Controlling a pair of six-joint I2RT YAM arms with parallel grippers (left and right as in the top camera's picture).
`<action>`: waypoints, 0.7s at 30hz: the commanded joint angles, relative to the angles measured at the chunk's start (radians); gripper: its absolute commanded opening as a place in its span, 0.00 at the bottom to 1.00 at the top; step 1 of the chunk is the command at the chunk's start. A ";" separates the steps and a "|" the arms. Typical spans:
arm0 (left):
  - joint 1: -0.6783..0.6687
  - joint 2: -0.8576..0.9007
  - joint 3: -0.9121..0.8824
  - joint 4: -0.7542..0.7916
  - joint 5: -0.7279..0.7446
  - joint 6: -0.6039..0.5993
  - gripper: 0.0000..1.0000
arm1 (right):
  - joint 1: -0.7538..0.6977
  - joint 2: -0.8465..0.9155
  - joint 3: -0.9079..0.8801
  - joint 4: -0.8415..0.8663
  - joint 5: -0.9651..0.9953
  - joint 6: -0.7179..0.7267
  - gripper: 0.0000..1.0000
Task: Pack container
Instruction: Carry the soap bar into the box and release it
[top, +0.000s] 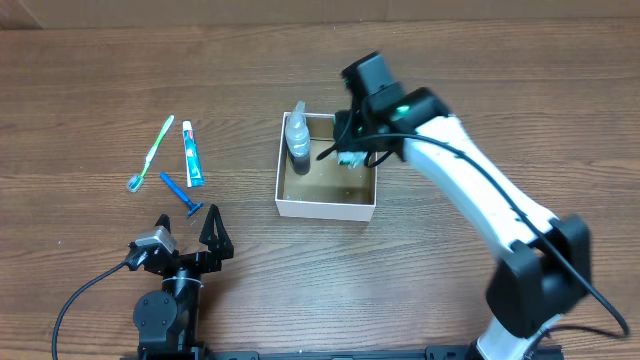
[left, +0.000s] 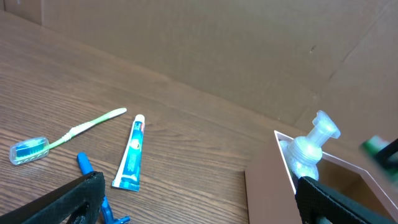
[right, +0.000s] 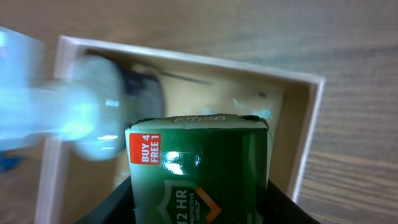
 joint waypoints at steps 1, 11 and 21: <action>0.008 -0.007 -0.003 0.000 -0.006 0.024 1.00 | 0.037 0.055 -0.019 0.036 0.121 0.060 0.39; 0.008 -0.007 -0.003 0.000 -0.006 0.024 1.00 | 0.048 0.205 -0.019 0.143 0.124 0.060 0.39; 0.008 -0.007 -0.003 0.000 -0.006 0.024 1.00 | 0.048 0.232 -0.037 0.204 0.124 0.060 0.41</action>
